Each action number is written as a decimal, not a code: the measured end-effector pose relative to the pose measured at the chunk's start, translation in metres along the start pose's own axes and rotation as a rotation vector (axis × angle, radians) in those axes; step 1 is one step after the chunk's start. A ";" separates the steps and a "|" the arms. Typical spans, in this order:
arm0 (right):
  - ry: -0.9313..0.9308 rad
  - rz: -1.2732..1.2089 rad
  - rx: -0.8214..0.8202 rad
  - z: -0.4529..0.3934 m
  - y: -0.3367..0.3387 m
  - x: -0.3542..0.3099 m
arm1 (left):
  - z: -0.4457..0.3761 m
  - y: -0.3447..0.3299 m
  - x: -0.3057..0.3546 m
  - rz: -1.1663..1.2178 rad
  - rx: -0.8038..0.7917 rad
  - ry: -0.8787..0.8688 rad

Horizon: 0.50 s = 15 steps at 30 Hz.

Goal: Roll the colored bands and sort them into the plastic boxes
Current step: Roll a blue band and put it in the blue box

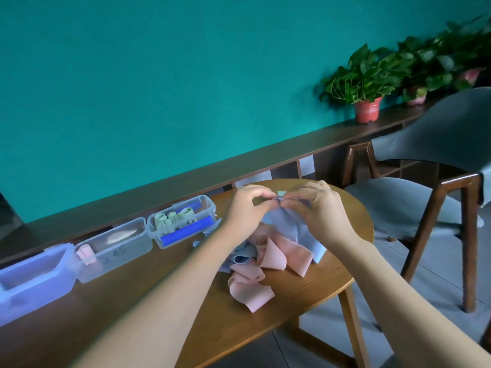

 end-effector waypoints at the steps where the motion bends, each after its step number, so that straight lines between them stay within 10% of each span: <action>1: 0.006 -0.009 -0.003 -0.007 0.001 -0.006 | 0.001 0.012 0.001 0.031 -0.003 0.004; 15: 0.103 -0.326 -0.203 -0.067 -0.012 -0.128 | 0.086 0.162 0.021 0.052 0.099 0.096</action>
Point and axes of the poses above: each hand's wrist, its own z-axis away from the middle knuckle, its own y-axis out of the back of the hand, x = y × z, the point moved 2 cm from there along -z, towards the middle knuckle, and after that the axes turned 13 degrees about -x, right-handed, at the moved point
